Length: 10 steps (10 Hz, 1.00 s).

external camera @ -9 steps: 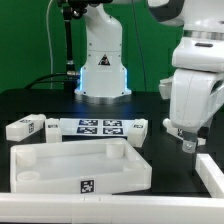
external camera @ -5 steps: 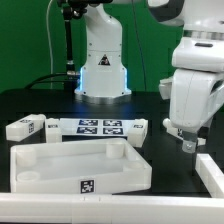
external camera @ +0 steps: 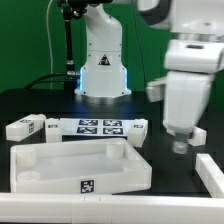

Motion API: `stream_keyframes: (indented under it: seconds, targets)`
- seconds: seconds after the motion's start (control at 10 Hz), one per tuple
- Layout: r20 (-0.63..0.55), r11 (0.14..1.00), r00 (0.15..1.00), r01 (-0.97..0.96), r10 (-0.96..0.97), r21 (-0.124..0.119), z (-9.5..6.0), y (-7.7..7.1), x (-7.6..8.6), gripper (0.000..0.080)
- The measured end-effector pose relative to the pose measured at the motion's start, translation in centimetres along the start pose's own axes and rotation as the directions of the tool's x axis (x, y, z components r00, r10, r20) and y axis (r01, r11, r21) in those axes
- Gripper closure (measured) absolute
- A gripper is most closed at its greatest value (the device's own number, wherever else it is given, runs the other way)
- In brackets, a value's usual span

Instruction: Assemble desk

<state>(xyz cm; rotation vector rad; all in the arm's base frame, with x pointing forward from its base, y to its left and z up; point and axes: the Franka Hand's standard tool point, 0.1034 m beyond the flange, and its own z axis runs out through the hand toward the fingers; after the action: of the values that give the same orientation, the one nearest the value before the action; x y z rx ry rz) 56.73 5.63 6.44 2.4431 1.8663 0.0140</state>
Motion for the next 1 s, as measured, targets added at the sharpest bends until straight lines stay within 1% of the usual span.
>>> stream_keyframes:
  seconds: [0.1,0.2,0.3,0.4,0.6,0.7,0.8,0.9,1.0]
  targets:
    - [0.006,0.999,0.999,0.051,-0.051,0.009,0.2,-0.3,-2.1,0.0150]
    - [0.010,0.998,0.998,0.057,-0.058,0.016,0.4,-0.1,-3.5,0.0150]
    - [0.007,0.999,0.999,0.039,-0.040,0.015,0.4,-0.2,-3.1,0.0150]
    - [0.008,0.999,0.999,0.041,-0.042,0.016,0.5,-0.2,-3.0,0.0150]
    - [0.008,0.999,0.999,0.040,-0.040,0.017,0.5,-0.2,-3.1,0.0150]
    - [0.008,0.997,0.997,0.075,-0.075,0.013,0.5,-0.2,-3.5,0.0150]
    - [0.005,0.974,0.974,0.227,-0.227,0.001,0.7,-0.5,-5.6,0.0150]
    - [0.008,0.946,0.946,0.323,-0.323,0.016,0.8,-0.9,-8.3,0.0150]
    - [0.008,0.935,0.935,0.355,-0.355,0.020,0.9,-0.8,-9.5,0.0150]
